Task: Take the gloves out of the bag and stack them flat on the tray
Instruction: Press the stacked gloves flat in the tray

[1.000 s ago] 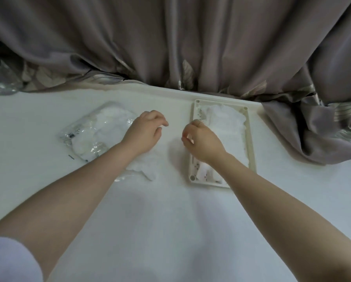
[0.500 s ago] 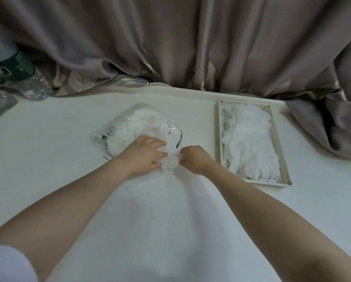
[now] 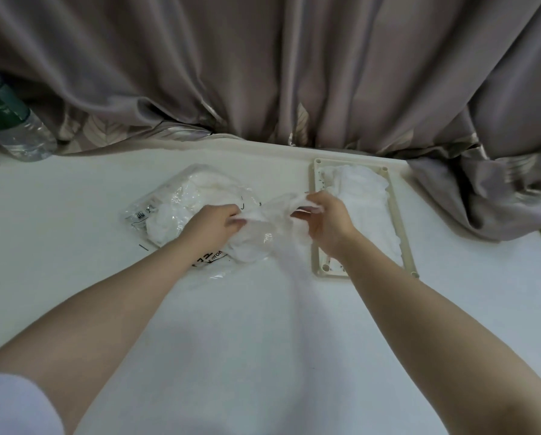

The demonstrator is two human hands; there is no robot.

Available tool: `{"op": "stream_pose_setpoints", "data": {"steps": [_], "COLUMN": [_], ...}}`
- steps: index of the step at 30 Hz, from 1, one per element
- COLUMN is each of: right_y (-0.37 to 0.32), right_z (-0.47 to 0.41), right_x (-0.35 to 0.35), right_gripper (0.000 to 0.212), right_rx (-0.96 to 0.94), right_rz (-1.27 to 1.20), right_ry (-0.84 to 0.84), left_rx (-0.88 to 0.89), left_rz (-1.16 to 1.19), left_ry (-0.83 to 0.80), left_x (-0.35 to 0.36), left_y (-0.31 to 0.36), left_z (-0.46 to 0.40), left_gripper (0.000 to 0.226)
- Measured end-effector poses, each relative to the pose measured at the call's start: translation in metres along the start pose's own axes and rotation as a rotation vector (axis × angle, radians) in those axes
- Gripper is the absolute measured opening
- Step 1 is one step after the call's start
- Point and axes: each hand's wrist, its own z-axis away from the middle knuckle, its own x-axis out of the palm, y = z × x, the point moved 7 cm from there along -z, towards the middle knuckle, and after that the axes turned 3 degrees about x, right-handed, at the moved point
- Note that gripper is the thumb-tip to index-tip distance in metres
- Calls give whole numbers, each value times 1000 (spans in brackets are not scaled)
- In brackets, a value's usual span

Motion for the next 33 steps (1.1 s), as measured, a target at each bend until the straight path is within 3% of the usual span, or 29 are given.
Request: {"op": "stream_pose_setpoints", "data": {"steps": [2,4,7,10,12,16,19,21,23,25,27,30,33], "right_y": [-11,-16,-19,-12,-9,-22,-39,-41,-48,-63,-74,-84,-86], "right_z": [4,12,27,39,49,65,81,92,96,91,85,93,96], "right_x": [-11,-31,-57,-85,-101,-118,-137,-149,-159,-164,-153,-137,-132], "right_gripper": [17,42,45,30,31,15,15,29,43,40,35,39,44], "right_rx": [-14,18,72,199,300,277,314,443,458,279,87,-8,-46], "right_rz": [-217,-324,-375,-36,182,260,375,600,833,819,576,401,415], "right_ry": [103,205,254,386,396,250,109,36,40,100,-42,-308,-381], "left_rx": [-28,-66,-160,-180,-153,-31,140,303,439,535,594,597,496], "left_rz": [201,442,908,1291,1379,1273,864,519,323,276,241,217,380], "left_ry": [20,-12,-63,-123,-228,-386,-383,-360,-328,-307,-282,-211,-191], "left_x": [-8,-10,-4,3,11,25,33,35,38,44,51,56,55], "left_y": [9,21,43,74,106,159,191,214,235,253,262,269,267], "left_z": [-2,-2,0,1,3,0,-5,-4,-2,-1,0,-2,-6], "left_gripper": [26,18,16,23,17,18,37,49,46,46,41,38,45]}}
